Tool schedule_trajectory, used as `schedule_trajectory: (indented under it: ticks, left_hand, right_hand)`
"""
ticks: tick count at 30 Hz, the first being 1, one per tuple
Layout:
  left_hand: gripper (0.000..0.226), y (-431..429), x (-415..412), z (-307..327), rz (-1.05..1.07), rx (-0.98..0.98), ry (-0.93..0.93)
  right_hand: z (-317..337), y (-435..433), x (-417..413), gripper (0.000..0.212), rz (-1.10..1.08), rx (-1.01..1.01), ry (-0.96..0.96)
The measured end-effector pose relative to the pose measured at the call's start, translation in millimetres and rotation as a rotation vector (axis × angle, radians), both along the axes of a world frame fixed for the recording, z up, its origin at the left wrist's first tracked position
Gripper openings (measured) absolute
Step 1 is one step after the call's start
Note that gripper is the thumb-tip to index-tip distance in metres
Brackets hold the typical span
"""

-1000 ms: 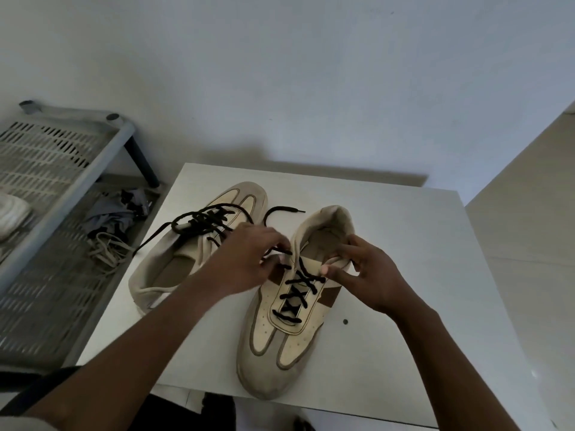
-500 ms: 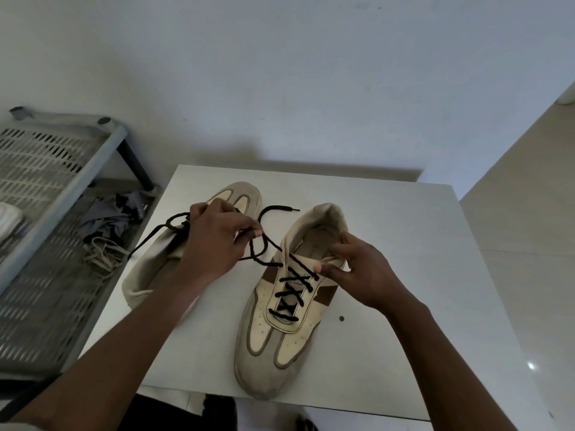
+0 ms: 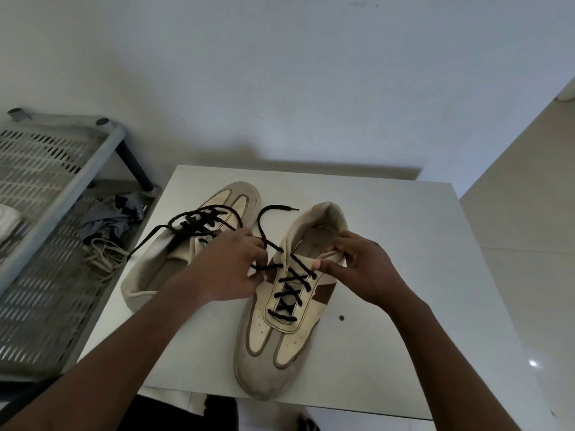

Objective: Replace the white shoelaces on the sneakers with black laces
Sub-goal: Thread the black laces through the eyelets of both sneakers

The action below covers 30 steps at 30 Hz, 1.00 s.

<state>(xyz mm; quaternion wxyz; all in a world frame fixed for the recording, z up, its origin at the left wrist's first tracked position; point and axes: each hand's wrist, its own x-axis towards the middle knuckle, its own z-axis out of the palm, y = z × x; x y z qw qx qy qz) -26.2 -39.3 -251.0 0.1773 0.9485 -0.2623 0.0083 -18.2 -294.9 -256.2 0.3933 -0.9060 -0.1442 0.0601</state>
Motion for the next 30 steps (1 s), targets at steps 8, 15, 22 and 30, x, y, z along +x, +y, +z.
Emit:
schedule_trajectory:
  ticks: [8,15,22,30]
  left_hand:
    - [0.021,-17.8,-1.2,33.0,0.111,-0.724,0.269]
    - [0.023,-6.0,5.3,38.4,0.19,-0.715,0.188]
    - [0.033,17.4,10.0,44.8,0.358,-0.809,0.249]
    - [0.03,-13.0,2.3,36.5,0.119,-0.676,0.324]
  right_hand:
    - [18.5,33.7,-17.5,0.048,0.079,0.146,-0.202]
    - [42.9,35.9,-20.1,0.022,0.009,0.74,0.161]
    - [45.3,23.1,-12.2,0.029,0.013,0.979,0.281]
    - [48.5,37.9,-17.0,0.021,-0.035,0.708,-0.002]
